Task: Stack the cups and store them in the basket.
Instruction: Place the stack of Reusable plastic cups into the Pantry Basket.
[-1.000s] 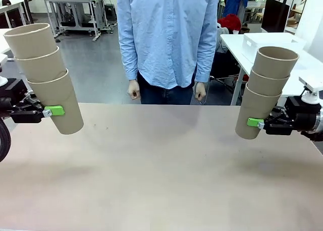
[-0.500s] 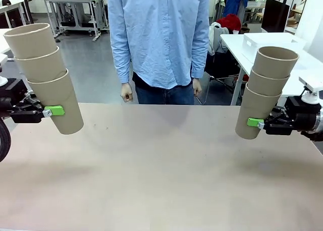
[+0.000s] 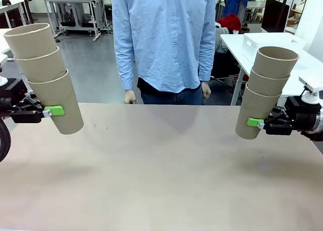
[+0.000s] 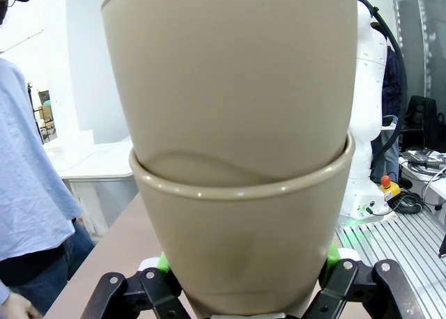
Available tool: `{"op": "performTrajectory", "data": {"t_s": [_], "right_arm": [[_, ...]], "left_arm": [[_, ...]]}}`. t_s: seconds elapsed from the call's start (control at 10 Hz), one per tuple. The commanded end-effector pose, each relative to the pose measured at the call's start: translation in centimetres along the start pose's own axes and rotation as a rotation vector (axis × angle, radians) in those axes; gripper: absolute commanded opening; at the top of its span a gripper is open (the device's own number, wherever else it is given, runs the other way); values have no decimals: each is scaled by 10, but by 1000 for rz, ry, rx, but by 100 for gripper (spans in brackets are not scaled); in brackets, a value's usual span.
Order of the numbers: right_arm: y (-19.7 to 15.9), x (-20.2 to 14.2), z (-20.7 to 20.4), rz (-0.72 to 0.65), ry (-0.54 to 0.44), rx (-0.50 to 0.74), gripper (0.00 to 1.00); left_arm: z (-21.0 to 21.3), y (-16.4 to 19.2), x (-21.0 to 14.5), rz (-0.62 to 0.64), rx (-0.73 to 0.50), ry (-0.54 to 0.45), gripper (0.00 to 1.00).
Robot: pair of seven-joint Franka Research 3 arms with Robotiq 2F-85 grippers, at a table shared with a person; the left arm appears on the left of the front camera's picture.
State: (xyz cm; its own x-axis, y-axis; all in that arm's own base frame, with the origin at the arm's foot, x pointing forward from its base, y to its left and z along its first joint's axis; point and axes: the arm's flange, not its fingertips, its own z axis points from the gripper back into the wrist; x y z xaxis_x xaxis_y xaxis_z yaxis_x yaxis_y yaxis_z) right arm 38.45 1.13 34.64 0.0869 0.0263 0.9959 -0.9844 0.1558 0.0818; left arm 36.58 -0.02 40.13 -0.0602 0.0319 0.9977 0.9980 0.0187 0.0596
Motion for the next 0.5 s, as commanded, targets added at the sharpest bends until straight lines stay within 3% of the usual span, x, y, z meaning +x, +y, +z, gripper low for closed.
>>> {"op": "performTrajectory", "data": {"t_s": [0.0,0.4], "right_arm": [[0,3,0,13,-2,-2,84],[0,3,0,13,-2,-2,84]], "left_arm": [[2,-3,4,-7,-5,-6,85],[2,-3,4,-7,-5,-6,85]]}}
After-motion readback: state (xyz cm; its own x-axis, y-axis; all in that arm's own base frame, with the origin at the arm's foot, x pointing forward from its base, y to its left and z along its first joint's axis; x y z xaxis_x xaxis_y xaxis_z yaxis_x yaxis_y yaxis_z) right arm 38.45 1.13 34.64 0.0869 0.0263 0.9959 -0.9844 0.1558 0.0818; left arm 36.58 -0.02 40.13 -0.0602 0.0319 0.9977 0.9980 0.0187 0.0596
